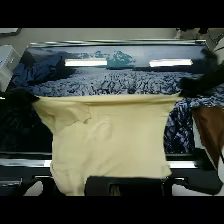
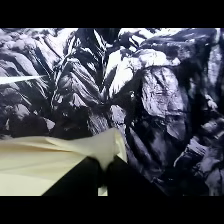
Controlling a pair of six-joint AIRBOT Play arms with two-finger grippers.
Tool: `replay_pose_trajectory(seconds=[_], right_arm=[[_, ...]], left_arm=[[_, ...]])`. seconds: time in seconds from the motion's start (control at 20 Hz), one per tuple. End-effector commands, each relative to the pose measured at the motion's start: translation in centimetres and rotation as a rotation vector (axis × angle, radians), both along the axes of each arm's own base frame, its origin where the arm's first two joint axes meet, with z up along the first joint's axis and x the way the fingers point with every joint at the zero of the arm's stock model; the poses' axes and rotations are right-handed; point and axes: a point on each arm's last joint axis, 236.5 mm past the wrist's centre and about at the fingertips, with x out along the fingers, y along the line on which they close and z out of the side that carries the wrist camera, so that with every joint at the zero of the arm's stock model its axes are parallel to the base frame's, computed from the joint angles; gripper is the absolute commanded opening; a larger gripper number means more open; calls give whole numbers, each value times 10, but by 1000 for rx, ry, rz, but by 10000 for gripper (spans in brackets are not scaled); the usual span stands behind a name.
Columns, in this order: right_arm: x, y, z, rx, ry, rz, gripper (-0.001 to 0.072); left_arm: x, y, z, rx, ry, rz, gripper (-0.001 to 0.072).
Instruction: Fold the clothes and pants, and hang the long-sleeved shirts on hangers.
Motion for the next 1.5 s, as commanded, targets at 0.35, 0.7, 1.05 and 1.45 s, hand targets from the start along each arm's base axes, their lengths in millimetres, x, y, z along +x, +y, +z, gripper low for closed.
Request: replay_pose_trajectory(seconds=[0.35,0.7,1.05,1.45], right_arm=[[172,-9,-93,33,-398,-376,39],[181,-6,-126,65,-374,-420,40],[100,-21,-86,-1,-146,-238,40],[-15,6,-154,21,342,-98,40]], left_arm=[[166,3,-79,-74,-135,204,22],[187,-41,-139,-77,-80,203,23],[134,-21,-93,-132,57,85,22],[7,-18,-183,20,502,-113,22]])
